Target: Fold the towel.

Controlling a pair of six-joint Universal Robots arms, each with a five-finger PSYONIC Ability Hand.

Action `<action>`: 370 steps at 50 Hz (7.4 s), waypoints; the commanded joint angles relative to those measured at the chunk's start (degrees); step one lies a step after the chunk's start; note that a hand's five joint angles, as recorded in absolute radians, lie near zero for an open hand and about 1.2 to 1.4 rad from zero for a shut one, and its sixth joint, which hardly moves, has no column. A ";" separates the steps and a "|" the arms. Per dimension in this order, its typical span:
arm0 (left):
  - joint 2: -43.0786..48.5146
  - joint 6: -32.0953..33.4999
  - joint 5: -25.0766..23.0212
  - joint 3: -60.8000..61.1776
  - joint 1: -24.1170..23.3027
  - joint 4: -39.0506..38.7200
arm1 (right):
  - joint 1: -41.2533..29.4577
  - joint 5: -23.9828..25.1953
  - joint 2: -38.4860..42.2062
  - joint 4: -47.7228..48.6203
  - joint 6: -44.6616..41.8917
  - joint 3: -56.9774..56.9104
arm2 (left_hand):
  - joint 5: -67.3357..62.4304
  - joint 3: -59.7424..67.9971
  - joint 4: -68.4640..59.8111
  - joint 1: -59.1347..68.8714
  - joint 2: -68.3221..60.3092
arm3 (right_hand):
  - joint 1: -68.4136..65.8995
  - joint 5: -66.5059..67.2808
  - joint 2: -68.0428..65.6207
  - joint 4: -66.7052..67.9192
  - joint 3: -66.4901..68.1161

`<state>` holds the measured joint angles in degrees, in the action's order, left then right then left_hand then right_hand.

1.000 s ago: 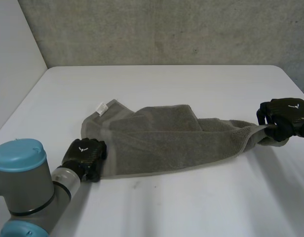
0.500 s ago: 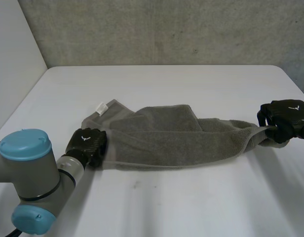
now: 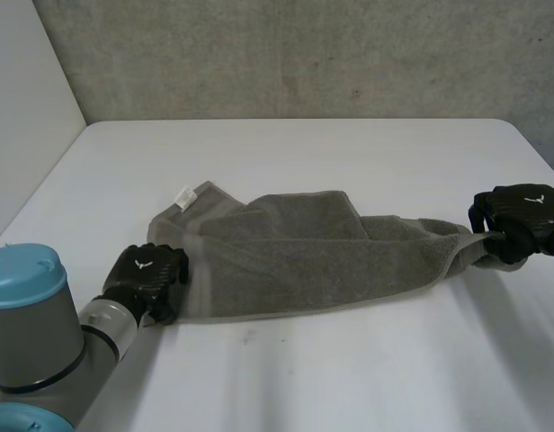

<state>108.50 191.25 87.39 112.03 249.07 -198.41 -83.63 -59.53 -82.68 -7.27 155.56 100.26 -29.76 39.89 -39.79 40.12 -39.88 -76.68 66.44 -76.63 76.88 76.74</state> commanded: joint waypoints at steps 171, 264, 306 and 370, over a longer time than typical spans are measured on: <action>12.79 -2.19 1.03 -78.81 4.32 -3.54 | -19.82 -24.41 32.67 10.17 -1.92 -88.66 | -40.24 40.11 -40.21 39.88 -40.12 | -3.32 3.56 -3.37 3.12 3.26; 30.54 9.14 -8.20 -47.59 7.75 -6.64 | -15.95 -27.13 39.96 1.02 -21.08 -46.11 | -40.24 40.11 -40.21 39.88 -40.12 | 57.95 -57.71 57.91 -58.16 -58.02; -2.85 -5.62 -1.87 -9.28 6.61 -7.26 | -10.33 -20.72 15.08 14.45 -7.81 -0.86 | 29.76 -29.89 29.79 -30.12 29.88 | 46.97 -46.72 46.92 -47.17 -47.03; -3.12 -5.54 -1.96 -5.24 5.64 -12.70 | -55.94 -26.43 37.33 4.20 -16.60 -43.92 | 29.76 -29.89 29.79 -30.12 29.88 | 3.01 -2.77 2.96 -3.21 -3.07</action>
<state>105.38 185.66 85.47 106.80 255.06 -211.11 -141.30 -85.46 -41.03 -3.10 138.33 53.22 -1.73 9.53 -9.51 10.02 -9.50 -76.99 67.41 -75.99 76.62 76.45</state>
